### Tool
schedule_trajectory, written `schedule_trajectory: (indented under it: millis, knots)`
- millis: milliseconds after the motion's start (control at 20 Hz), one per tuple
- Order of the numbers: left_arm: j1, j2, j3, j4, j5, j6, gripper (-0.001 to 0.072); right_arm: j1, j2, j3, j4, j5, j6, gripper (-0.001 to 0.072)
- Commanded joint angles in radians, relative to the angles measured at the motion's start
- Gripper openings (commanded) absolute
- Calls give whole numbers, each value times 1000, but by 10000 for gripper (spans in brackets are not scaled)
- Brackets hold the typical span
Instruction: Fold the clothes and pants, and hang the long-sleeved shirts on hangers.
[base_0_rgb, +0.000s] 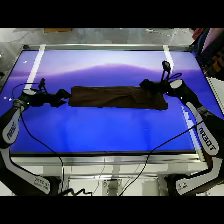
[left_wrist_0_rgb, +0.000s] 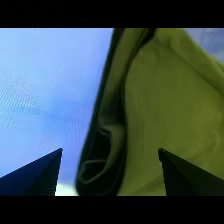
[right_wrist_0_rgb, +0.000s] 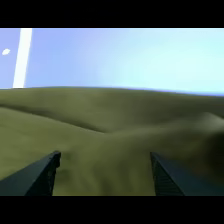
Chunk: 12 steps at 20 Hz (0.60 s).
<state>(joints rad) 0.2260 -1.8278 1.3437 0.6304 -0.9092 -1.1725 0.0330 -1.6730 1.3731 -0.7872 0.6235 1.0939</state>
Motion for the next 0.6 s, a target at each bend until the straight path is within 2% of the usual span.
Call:
schedule_trajectory:
  millis: [0,50,100,200,250,300,500,550]
  knots:
    - [-23,-77,53,-84,-81,-16,695,71,2,97,-3,46,-88,620]
    - [-35,-81,53,-82,-82,2,694,98,3,122,-3,46,-119,620]
    - [-47,-82,53,-80,-82,37,647,122,3,141,-3,40,-134,619]
    - [-72,-82,53,-82,-79,93,376,172,3,156,-3,0,-135,618]
    - [-83,-81,53,-83,-79,107,193,195,2,156,-4,-26,-135,614]
    - [-90,-78,53,-82,-80,113,20,212,-1,156,-7,-45,-135,565]
    - [-68,-4,60,-79,-100,119,12,251,-1,156,-21,-84,-134,164]
    - [-55,33,62,-64,-124,119,11,256,-1,156,-23,-78,-129,16]
